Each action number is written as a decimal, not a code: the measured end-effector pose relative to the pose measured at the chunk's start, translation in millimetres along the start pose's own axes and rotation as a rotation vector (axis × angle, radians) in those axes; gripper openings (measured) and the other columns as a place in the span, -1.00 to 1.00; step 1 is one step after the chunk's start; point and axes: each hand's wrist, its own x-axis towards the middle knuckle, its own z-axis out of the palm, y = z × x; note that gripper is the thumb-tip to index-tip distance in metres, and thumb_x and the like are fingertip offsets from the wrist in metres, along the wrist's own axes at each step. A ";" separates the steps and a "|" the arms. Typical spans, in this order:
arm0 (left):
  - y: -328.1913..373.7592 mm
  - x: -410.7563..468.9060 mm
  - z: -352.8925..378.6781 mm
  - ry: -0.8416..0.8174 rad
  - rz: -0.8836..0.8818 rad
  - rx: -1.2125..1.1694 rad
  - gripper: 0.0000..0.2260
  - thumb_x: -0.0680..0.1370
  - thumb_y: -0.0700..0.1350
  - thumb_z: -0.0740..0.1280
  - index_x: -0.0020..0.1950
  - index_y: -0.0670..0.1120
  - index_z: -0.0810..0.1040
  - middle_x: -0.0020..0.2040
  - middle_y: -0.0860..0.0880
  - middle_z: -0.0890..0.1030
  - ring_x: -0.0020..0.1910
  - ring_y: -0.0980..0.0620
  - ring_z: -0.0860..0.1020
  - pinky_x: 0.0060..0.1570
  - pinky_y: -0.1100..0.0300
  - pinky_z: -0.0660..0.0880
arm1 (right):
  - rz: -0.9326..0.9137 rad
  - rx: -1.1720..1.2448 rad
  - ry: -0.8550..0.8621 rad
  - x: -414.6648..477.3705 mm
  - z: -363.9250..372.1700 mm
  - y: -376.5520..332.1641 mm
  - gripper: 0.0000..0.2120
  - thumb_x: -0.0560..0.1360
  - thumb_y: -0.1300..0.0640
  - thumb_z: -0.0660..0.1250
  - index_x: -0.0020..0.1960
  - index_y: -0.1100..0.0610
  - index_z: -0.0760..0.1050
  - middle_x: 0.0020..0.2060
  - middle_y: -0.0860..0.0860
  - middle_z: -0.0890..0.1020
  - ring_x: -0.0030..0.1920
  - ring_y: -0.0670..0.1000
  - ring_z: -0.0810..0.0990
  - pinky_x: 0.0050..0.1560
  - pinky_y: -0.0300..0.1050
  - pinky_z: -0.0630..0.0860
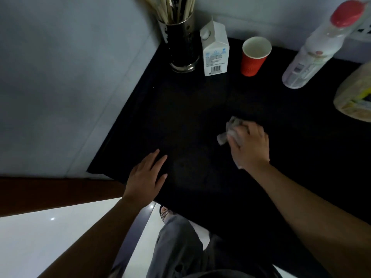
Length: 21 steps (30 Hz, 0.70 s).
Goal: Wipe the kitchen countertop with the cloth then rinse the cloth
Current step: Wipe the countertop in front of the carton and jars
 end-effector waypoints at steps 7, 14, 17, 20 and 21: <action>-23.9 3.9 0.5 0.010 0.190 0.034 -0.53 0.55 0.03 0.22 0.46 0.00 0.26 0.50 -0.10 0.24 0.44 -0.10 0.26 0.31 -0.08 0.34 | 0.152 0.033 0.069 -39.3 26.6 -62.7 -0.75 0.51 -0.07 0.20 0.13 -0.02 0.46 0.19 0.06 0.45 0.20 0.15 0.39 0.21 0.12 0.36; -49.3 0.5 9.8 0.011 0.364 -0.002 -0.53 0.59 0.05 0.13 0.49 0.01 0.19 0.54 -0.07 0.12 0.50 -0.06 0.12 0.36 -0.09 0.19 | 0.391 -0.039 0.225 -144.1 12.8 -44.1 -0.71 0.46 -0.11 0.23 0.09 -0.03 0.54 0.13 0.08 0.53 0.12 0.21 0.46 0.08 0.11 0.42; -59.1 2.9 9.2 0.022 0.448 0.029 -0.52 0.59 0.07 0.12 0.49 -0.02 0.20 0.54 -0.10 0.12 0.51 -0.08 0.11 0.36 -0.07 0.19 | 0.555 -0.018 0.352 -168.4 12.6 -44.6 -0.68 0.49 -0.07 0.21 0.13 0.06 0.54 0.12 0.15 0.51 0.13 0.25 0.42 0.12 0.17 0.43; -59.4 1.1 6.7 0.009 0.458 0.034 -0.52 0.60 0.07 0.10 0.49 -0.03 0.18 0.55 -0.11 0.10 0.51 -0.09 0.09 0.38 -0.06 0.16 | 0.637 -0.002 0.398 -170.9 29.1 -77.8 -0.71 0.51 0.00 0.24 0.16 0.09 0.53 0.15 0.18 0.49 0.16 0.26 0.40 0.12 0.17 0.41; -59.0 0.6 5.9 -0.002 0.457 0.031 -0.52 0.60 0.08 0.09 0.50 -0.03 0.17 0.55 -0.10 0.08 0.52 -0.09 0.07 0.39 -0.06 0.15 | 0.656 0.009 0.404 -166.8 36.0 -92.4 -0.71 0.52 0.01 0.23 0.18 0.07 0.52 0.16 0.18 0.49 0.17 0.26 0.39 0.12 0.15 0.39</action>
